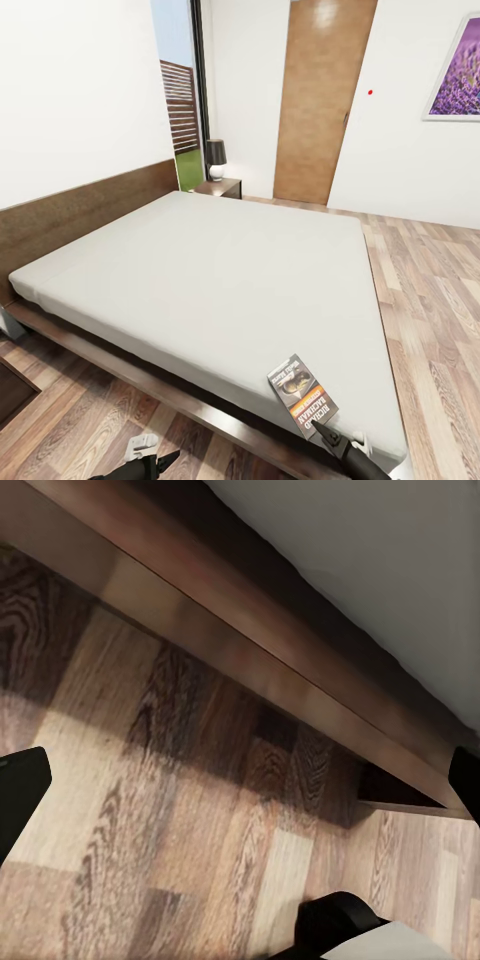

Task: In the bedroom, move the book from the bed onto either nightstand, and place the two sandals side by side next to the bed.

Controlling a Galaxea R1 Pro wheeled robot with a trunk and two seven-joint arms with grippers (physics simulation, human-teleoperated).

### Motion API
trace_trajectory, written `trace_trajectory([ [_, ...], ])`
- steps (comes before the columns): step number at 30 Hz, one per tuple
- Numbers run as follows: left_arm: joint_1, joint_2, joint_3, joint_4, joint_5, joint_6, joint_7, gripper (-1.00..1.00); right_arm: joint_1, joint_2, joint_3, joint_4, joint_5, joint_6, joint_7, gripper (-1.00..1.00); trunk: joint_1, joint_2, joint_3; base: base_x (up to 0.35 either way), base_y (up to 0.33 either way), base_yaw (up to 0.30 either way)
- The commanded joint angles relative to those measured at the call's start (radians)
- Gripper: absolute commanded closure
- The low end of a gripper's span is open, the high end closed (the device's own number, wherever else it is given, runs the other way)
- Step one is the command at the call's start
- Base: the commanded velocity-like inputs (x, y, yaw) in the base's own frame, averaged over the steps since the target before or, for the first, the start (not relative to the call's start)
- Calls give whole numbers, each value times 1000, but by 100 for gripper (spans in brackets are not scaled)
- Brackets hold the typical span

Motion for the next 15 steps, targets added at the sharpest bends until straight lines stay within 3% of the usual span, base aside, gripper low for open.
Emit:
trace_trajectory([
  [1, -1, 0, 4, 0, 3, 7, -5, -100, 0, 0, 1, 1, -9, 10, 2, -100, 0, 0, -1, 0, 0, 0],
  [15, -1, 0, 4, 0, 3, 7, -5, -100, 0, 0, 1, 1, -10, 10, 2, -100, 0, 0, -1, 0, 0, 0],
])
